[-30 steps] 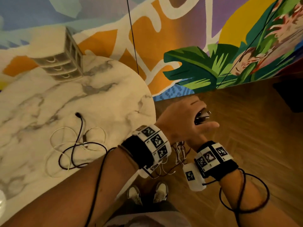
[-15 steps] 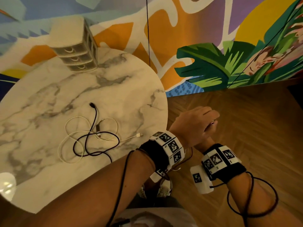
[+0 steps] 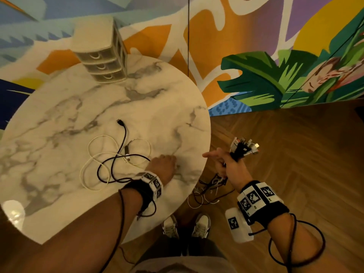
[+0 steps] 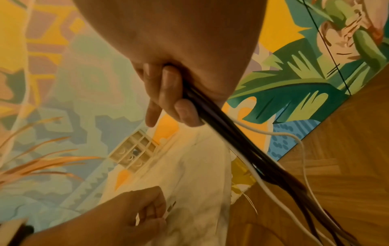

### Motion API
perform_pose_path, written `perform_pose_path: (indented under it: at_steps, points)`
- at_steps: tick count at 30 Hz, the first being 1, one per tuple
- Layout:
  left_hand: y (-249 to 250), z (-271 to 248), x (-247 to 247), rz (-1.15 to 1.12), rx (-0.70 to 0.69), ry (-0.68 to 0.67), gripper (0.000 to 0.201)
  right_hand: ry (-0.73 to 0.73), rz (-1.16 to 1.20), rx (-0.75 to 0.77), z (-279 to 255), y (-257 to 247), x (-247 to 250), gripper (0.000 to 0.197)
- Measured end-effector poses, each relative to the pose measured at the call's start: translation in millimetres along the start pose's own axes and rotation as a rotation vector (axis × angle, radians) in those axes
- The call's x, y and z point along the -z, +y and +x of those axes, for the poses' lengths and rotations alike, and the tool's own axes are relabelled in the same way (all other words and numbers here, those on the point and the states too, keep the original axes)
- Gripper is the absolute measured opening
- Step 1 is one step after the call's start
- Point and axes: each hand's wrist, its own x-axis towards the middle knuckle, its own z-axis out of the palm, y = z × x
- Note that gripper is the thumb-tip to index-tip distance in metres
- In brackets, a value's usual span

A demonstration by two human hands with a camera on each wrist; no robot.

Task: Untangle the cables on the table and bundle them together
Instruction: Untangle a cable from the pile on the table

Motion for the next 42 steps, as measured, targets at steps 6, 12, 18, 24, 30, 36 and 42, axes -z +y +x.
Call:
perform_pose_path:
  at_steps: [6,12,18,24,30,36,42]
  points:
    - [26.4,-12.6,27.9,-0.462,-0.085,0.175,0.022,0.056,-0.024,-0.094,-3.4,5.4,-18.0,0.038]
    - [61.4,-22.9,72.7,-1.057,-0.141,0.444,0.01,0.041,0.078,-0.109,-5.4,-16.1,-32.5,0.033]
    - [56.0,-27.4,83.6,-1.091,-0.175,0.48,0.012,-0.035,-0.012,-0.016,-6.1,-18.5,-35.8,0.033]
    - [60.1,-37.8,88.1,-1.173,-0.245,0.533,0.012,-0.103,-0.049,0.015,-7.6,-24.6,-36.8,0.038]
    - [57.0,-39.5,89.8,-1.121,-0.283,0.621,0.019,-0.118,-0.11,0.036,-4.8,-28.1,-36.5,0.036]
    - [53.6,-36.5,89.9,-1.046,-0.347,0.7,0.032,-0.132,-0.103,0.0,-4.0,-31.1,-38.5,0.039]
    - [55.8,-32.3,85.4,-1.317,-0.269,0.627,0.026,-0.04,-0.141,0.047,1.8,-24.0,-38.1,0.029]
